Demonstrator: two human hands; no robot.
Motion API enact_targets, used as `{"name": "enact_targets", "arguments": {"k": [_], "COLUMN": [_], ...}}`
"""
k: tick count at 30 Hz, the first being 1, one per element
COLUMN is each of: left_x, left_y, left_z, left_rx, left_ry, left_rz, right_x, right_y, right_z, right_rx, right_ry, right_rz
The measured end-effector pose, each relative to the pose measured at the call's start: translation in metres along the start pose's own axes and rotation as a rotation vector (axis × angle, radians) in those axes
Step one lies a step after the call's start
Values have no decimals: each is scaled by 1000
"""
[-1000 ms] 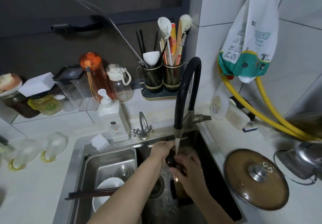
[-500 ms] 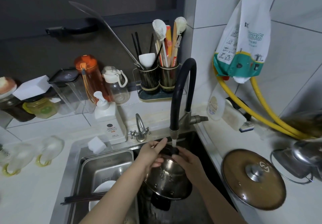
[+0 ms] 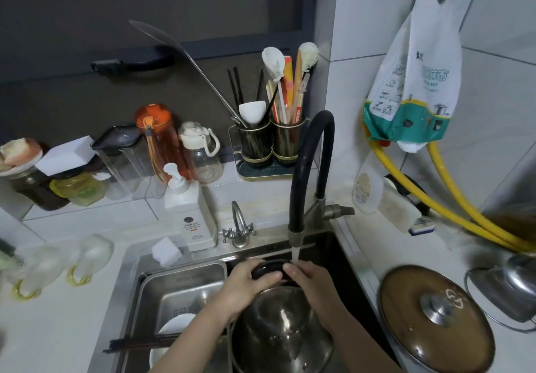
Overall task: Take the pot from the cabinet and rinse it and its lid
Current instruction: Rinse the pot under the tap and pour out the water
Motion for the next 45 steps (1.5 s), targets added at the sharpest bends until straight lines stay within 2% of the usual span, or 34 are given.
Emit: {"name": "enact_targets", "arguments": {"k": [3, 6, 10, 13, 15, 17, 19, 22, 25, 27, 30, 36, 39, 42, 45], "left_x": [-2, 5, 14, 29, 41, 47, 51, 52, 54, 57, 53, 54, 56, 46, 31], "left_y": [-6, -6, -6, -11, -13, -13, -15, -22, -36, -35, -18, 12, 10, 7, 4], "left_z": [-6, -11, -16, -19, -20, -21, -21, -20, -20, -24, -32, -38, -38, -34, -25], "left_rx": [-1, 34, 86, 130, 125, 106, 107, 171, 248, 298, 334, 277, 276, 196, 134], "left_ry": [142, 250, 347, 474, 546, 585, 610, 580, 547, 515, 408, 298, 261, 274, 318], "left_rz": [-153, -316, -526, -753, -805, -804, -829, -918, -992, -934, -718, -259, -228, -228, -101], "right_x": [4, 7, 16, 29, 33, 33, 33, 38, 41, 42, 44, 56, 64, 70, 76], "right_y": [8, 15, 18, 49, 71, 83, 81, 84, 82, 82, 88, 89, 88, 90, 86], "right_z": [1, 0, 1, -8, -15, -18, -19, -20, -22, -22, -24, -29, -22, -18, -15], "right_rx": [-63, -23, 10, -107, -202, -255, -260, -303, -345, -366, -385, -334, -346, -379, -398], "right_ry": [-23, -78, -28, 35, 42, 38, 70, 229, 361, 374, 315, 300, 303, 242, 189], "right_rz": [3, -124, -234, -238, -335, -394, -339, -166, -123, -161, -248, -266, -301, -315, -286]}}
Point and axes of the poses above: each hand's wrist, its own z-axis towards the middle knuckle, its own x-axis out of the back of the hand, y = z × x, the point moved 3 cm from there along z, towards the middle knuckle, and after that the axes turned 5 degrees about -z, right-handed, at the moved point
